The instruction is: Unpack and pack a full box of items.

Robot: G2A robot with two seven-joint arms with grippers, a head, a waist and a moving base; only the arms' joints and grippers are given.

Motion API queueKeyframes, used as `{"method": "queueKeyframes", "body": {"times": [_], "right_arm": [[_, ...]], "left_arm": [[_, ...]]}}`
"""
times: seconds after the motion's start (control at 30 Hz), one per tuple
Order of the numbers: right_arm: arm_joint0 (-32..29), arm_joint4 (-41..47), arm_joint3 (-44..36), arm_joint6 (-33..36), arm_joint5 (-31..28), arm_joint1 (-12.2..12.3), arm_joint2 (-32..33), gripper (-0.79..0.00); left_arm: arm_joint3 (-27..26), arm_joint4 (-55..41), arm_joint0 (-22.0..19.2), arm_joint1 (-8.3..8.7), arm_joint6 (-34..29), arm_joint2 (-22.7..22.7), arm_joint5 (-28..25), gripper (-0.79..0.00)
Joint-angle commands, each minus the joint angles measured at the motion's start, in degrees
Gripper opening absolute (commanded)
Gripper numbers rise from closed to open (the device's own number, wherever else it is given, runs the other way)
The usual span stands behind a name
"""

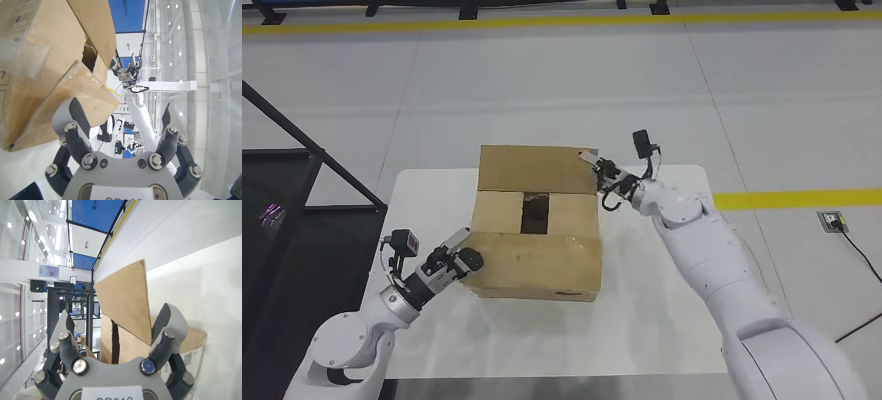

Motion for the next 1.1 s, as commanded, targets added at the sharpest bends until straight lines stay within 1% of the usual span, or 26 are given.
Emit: {"method": "queueKeyframes", "body": {"times": [0.0, 0.23, 0.33, 0.43, 0.7, 0.8, 0.93, 1.07], "right_arm": [[0.43, 1.90, 0.95, 2.08, -2.68, 0.16, 0.86, 0.000], [0.20, 9.39, 1.92, 14.27, -14.39, 2.05, 4.79, 0.000], [-0.36, 12.23, 1.31, 19.94, -18.24, 3.00, 6.29, 0.000], [-1.00, 14.93, 0.37, 25.82, -20.55, 3.84, 7.55, 0.000], [-3.74, 14.96, -8.50, 34.12, -13.10, 5.47, 5.33, 0.000], [-4.38, 16.16, -10.44, 36.70, -10.52, 5.74, 4.39, 0.000], [-3.90, 17.58, -9.97, 40.04, -6.73, 5.86, 3.55, 0.000], [-2.64, 17.61, -9.17, 41.83, -2.39, 5.33, 2.21, 0.000]], "left_arm": [[0.31, 0.29, -0.22, 0.01, 0.18, 0.18, 0.27, 0.000], [0.72, 0.96, -0.80, -0.02, 0.92, 0.87, 0.60, 0.000], [0.57, 1.92, -0.91, -0.06, 2.03, 1.26, 0.36, 0.000], [0.34, 3.05, -0.96, -0.11, 3.03, 1.81, 0.07, 0.000], [-0.32, 6.55, -0.96, -0.57, 9.40, 3.84, -1.73, 0.000], [-0.56, 8.35, -0.95, -0.73, 11.31, 4.67, -2.45, 0.000], [-0.77, 9.00, -0.78, -1.09, 14.95, 5.69, -3.41, 0.000], [-0.78, 9.28, -0.96, -1.40, 17.15, 6.47, -3.70, 0.000]]}}
